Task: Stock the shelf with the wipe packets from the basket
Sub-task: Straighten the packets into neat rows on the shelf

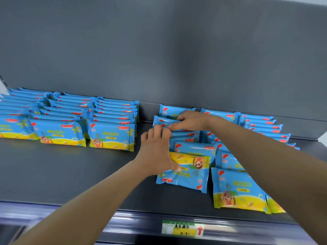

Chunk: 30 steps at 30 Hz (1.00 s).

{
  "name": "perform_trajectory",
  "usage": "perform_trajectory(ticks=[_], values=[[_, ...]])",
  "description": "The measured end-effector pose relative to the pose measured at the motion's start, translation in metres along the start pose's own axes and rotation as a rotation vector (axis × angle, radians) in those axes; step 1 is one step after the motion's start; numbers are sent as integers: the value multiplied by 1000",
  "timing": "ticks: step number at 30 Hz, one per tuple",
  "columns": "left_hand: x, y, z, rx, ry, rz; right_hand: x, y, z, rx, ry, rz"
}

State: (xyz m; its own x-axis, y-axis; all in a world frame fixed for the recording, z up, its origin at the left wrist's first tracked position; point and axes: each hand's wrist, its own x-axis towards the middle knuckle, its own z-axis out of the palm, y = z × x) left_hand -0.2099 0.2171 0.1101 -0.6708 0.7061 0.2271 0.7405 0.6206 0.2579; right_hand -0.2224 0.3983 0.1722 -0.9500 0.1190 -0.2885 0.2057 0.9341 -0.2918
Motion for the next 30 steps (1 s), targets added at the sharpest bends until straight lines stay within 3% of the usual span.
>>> perform_trajectory(ticks=[10, 16, 21, 26, 30], values=[[19, -22, -11, 173, 168, -105, 1, -13, -3, 222, 62, -42], [30, -34, -21, 157, 105, 49, 11, -12, -1, 369, 171, 11], [45, -36, -31, 352, 38, 125, 17, -12, 3, 245, 205, 36], [64, -35, -40, 319, -237, 84, 15, -8, 9, 164, 379, 128], [61, -37, -38, 280, -205, 88, 11, 6, 7, 189, 482, 254]])
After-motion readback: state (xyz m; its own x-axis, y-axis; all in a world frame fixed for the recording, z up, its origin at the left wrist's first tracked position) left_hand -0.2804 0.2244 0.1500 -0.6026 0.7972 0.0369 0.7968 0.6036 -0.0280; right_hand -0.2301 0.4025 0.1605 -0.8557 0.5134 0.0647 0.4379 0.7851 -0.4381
